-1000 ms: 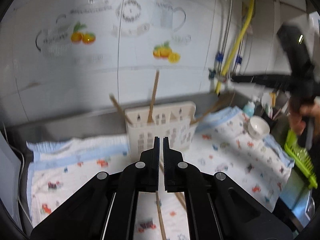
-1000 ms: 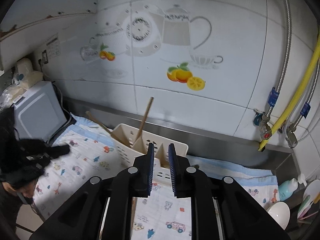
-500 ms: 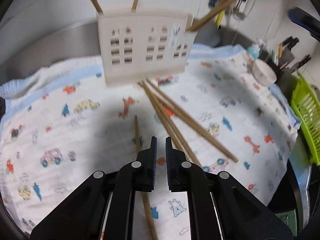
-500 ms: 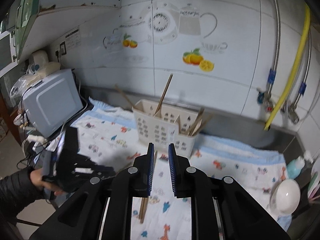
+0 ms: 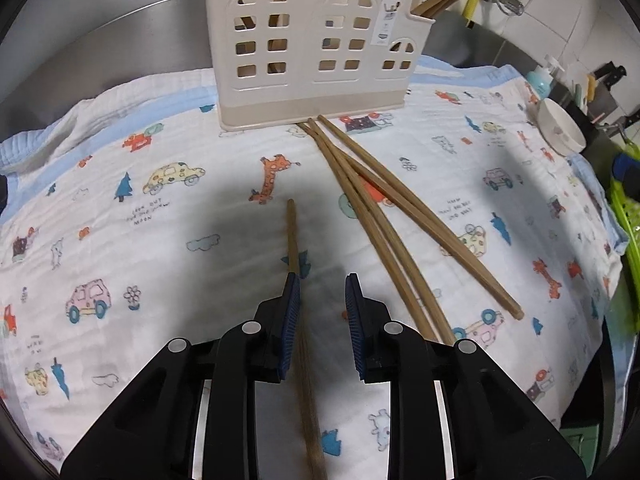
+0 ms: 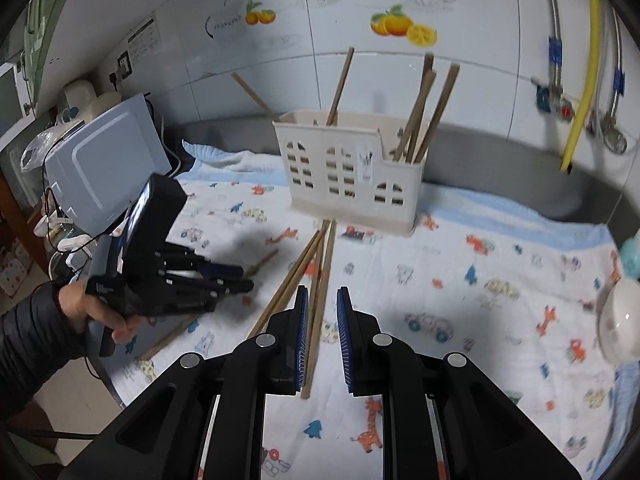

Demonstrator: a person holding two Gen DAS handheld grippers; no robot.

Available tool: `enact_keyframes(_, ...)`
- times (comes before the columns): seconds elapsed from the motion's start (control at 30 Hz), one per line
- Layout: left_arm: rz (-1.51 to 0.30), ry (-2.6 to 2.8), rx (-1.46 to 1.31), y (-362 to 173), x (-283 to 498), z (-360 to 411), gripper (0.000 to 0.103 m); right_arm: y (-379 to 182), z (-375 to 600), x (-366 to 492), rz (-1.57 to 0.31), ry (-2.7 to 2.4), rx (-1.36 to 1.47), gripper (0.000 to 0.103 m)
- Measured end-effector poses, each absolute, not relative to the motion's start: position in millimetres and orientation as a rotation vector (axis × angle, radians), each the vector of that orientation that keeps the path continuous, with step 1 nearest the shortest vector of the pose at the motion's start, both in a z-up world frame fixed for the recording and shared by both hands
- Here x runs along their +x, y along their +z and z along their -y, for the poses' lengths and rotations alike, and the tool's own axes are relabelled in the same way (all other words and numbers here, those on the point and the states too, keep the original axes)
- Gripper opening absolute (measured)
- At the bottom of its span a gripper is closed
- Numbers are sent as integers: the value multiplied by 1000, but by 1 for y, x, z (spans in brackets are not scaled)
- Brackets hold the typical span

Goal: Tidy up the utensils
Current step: 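Lower the left tool onto a wooden chopstick while the right tool approaches another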

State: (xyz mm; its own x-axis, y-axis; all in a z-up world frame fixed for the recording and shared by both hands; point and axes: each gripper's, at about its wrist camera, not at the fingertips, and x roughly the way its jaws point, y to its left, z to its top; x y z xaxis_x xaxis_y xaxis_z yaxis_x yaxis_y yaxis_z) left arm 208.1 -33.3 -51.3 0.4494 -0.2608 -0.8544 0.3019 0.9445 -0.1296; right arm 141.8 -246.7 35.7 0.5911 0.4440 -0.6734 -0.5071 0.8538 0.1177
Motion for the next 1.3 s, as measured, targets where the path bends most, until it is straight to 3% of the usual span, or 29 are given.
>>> enact_keyframes(0.23,-1074,-314,94,-58,212,36,23,26,248,141,-770,554,-88,15)
enact_keyframes(0.37,-1058,-292,126,-55,213,39,5,22,249,140,-777,556,-80,15)
enact_keyframes(0.77,-841,-297,4,17,193,23,5,25,251,133,-768,564,-79,15)
enact_keyframes(1.0,-906,-267,-25,-8,189,15,6,21,248,132,-788,569,-85,15)
enact_keyframes(1.3,-970,-279,-11,-37,188,19,19,0,245,134,-834,559,-59,21)
